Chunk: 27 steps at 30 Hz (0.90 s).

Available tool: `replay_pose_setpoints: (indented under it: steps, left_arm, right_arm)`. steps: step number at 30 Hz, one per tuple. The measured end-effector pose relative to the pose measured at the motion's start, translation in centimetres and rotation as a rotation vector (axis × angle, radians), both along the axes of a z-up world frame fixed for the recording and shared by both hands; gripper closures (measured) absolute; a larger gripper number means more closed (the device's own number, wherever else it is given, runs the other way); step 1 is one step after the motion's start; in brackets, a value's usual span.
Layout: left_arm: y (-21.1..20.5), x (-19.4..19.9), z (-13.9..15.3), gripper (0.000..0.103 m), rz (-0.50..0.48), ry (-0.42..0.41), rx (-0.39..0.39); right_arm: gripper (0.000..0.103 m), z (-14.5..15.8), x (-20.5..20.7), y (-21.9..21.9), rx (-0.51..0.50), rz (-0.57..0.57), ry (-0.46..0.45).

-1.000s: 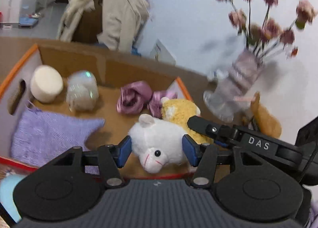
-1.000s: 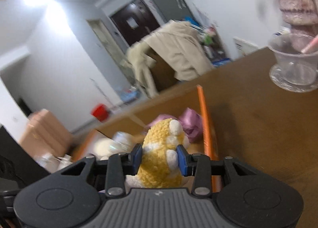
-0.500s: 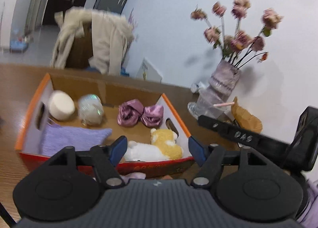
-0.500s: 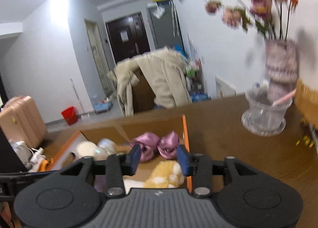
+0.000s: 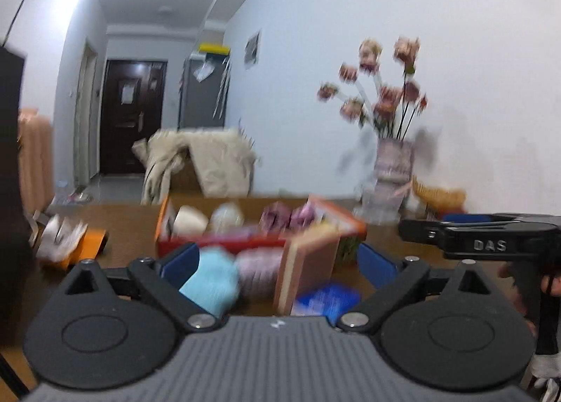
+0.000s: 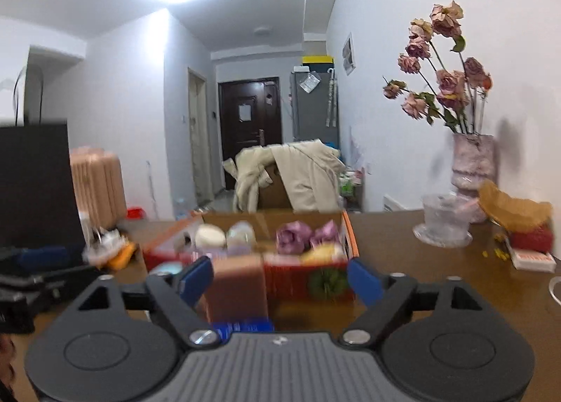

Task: Organize soft objects
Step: 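Grasp the pink-and-cream sponge block with the left gripper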

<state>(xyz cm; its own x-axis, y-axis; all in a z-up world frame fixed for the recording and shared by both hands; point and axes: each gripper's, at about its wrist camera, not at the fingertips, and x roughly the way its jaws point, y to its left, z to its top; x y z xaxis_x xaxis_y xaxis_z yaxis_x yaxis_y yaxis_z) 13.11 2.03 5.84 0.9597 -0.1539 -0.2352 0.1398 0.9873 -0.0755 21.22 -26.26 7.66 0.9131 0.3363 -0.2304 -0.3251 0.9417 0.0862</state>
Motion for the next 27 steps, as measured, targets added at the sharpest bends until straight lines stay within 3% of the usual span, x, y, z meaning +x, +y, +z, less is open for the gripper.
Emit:
replay_pose_setpoints:
  steps: [3, 6, 11, 13, 21, 27]
  left_arm:
    - [0.6, -1.1, -2.1, 0.004, 0.004, 0.082, -0.010]
    - [1.1, -2.0, -2.8, 0.004, 0.002, 0.094, 0.002]
    - [1.5, -1.9, -2.8, 0.003, -0.002, 0.092, 0.002]
    - [1.6, -1.8, -2.9, 0.003, -0.004, 0.098, 0.000]
    - [1.3, 0.1, -3.7, 0.003, 0.004, 0.159, -0.001]
    - [1.2, 1.9, -4.2, 0.003, 0.019, 0.210, -0.002]
  right_arm:
    - [0.014, -2.7, -2.8, 0.8, -0.004, -0.001, 0.039]
    - [0.013, -4.5, -4.6, 1.6, -0.030, 0.013, 0.080]
    - [0.011, -4.5, -5.2, 2.6, -0.038, 0.034, 0.083]
    - [0.007, -4.4, -5.3, 2.8, -0.038, 0.042, 0.076]
    - [0.009, -4.6, -3.1, 2.5, -0.016, 0.038, 0.116]
    - [0.020, -4.8, -1.0, 3.0, -0.007, 0.068, 0.164]
